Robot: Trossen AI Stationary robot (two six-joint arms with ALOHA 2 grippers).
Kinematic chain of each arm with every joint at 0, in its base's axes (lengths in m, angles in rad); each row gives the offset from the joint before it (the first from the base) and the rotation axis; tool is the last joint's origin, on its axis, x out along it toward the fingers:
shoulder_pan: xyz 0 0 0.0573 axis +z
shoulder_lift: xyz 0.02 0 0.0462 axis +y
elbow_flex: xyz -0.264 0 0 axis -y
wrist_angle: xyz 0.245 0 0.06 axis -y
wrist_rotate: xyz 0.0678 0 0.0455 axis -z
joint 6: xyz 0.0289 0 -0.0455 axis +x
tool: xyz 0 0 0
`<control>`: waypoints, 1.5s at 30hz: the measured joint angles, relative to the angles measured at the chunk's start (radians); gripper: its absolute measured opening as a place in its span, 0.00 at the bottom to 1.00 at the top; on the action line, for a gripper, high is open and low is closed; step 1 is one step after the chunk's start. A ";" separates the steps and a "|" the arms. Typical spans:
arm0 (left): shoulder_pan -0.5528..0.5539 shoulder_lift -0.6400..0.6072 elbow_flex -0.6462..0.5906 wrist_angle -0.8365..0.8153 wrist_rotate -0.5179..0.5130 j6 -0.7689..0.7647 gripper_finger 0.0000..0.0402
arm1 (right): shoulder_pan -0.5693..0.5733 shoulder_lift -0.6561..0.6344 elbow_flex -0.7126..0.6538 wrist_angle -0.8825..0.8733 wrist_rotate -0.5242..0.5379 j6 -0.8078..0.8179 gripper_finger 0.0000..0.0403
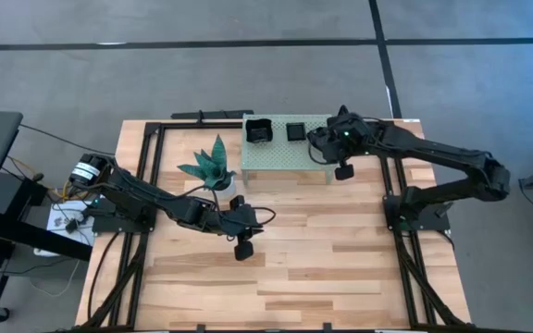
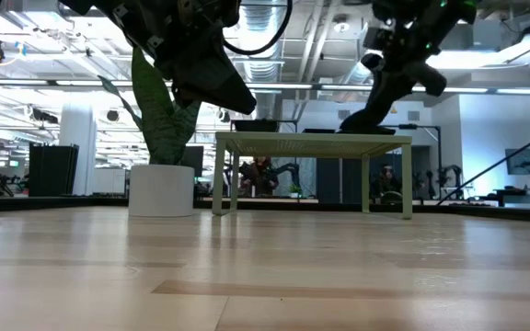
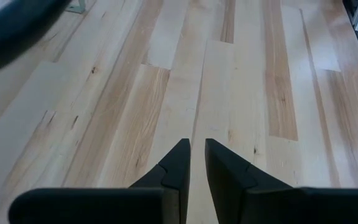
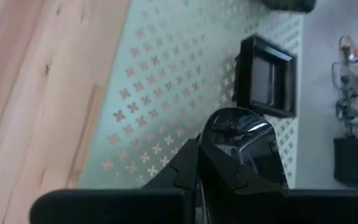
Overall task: Pick & Place Mini shaped plates
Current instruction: Stack the leaf-shaped plate on top of the other leaf-shaped plate on the shelf, then return to Home Position
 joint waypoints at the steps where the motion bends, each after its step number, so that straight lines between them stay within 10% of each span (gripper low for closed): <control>1: 0.000 0.000 0.000 0.000 0.000 -0.005 0.13 | -0.007 0.011 0.000 -0.003 0.001 0.000 0.03; 30: 0.003 0.000 0.000 0.011 -0.005 -0.020 0.13 | 0.113 0.021 0.009 -0.015 0.350 0.016 0.29; 45: -0.022 -0.356 -0.024 -0.124 -0.188 0.139 0.13 | 0.627 -0.316 0.148 -0.398 0.195 0.803 0.29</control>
